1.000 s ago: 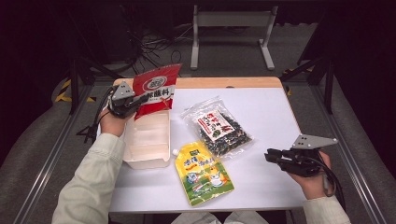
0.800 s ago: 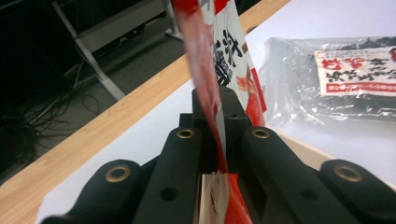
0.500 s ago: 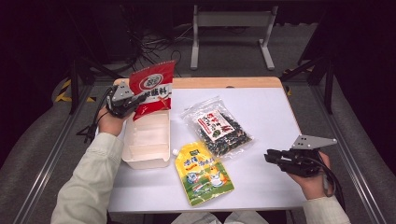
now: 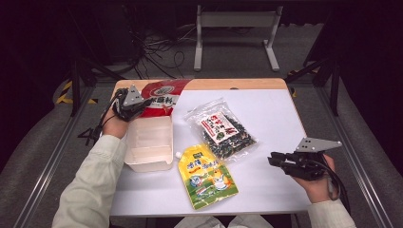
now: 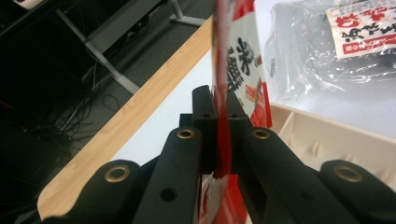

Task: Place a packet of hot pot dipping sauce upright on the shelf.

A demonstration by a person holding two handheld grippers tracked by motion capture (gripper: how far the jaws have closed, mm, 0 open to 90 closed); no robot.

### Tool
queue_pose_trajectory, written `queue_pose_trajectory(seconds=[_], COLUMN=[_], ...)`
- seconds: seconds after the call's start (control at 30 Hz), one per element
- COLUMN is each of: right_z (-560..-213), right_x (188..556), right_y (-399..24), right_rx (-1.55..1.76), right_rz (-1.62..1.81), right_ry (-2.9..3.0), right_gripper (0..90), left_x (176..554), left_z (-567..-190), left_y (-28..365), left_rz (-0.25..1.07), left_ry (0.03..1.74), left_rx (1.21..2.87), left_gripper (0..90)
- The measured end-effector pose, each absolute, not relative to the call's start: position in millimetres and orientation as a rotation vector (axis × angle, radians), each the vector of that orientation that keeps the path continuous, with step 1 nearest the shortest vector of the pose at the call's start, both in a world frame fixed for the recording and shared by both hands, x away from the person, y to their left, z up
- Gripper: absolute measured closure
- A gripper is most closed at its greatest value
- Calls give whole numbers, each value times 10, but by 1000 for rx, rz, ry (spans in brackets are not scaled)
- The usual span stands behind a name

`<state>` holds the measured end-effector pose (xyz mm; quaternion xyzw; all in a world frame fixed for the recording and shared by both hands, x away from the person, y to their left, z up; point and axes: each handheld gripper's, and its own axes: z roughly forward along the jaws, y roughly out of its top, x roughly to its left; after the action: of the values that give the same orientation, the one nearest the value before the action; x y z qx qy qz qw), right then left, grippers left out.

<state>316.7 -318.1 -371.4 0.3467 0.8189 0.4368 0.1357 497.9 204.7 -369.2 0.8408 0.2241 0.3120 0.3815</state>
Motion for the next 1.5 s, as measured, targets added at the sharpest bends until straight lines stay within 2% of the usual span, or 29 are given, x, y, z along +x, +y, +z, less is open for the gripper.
queue_pose_trajectory(seconds=[0.2, 0.93, 1.07, 1.17, 1.2, 1.3, 1.4, 1.5], right_z=[-3720, -3726, -3724, -3728, -3731, -3741, -3745, -3743], right_x=[3155, 3153, 3153, 3160, 3164, 3175, 3183, 3183], right_y=[-3203, -3173, -3172, -3174, -3172, -3157, -3134, -3125], right_rx=[1007, 998, 996, 999, 999, 999, 994, 989], right_rz=[1271, 1275, 1276, 1278, 1279, 1280, 1279, 1281], right_ry=[2367, 2381, 2381, 2381, 2382, 2388, 2395, 2398], right_gripper=[722, 717, 715, 715, 714, 713, 713, 712], left_x=[5020, 5048, 5029, 5009, 4996, 4978, 5001, 5013], left_z=[-3773, -3929, -3884, -3859, -3854, -3850, -3832, -3863], left_y=[2133, 2124, 2165, 2263, 2282, 2260, 2240, 2208], left_rz=[742, 682, 682, 673, 668, 678, 621, 620], left_ry=[639, 746, 802, 816, 818, 821, 905, 946], left_rx=[2072, 2083, 2071, 2049, 2051, 2086, 2080, 2105], left_gripper=[884, 879, 776, 754, 764, 878, 893, 894])
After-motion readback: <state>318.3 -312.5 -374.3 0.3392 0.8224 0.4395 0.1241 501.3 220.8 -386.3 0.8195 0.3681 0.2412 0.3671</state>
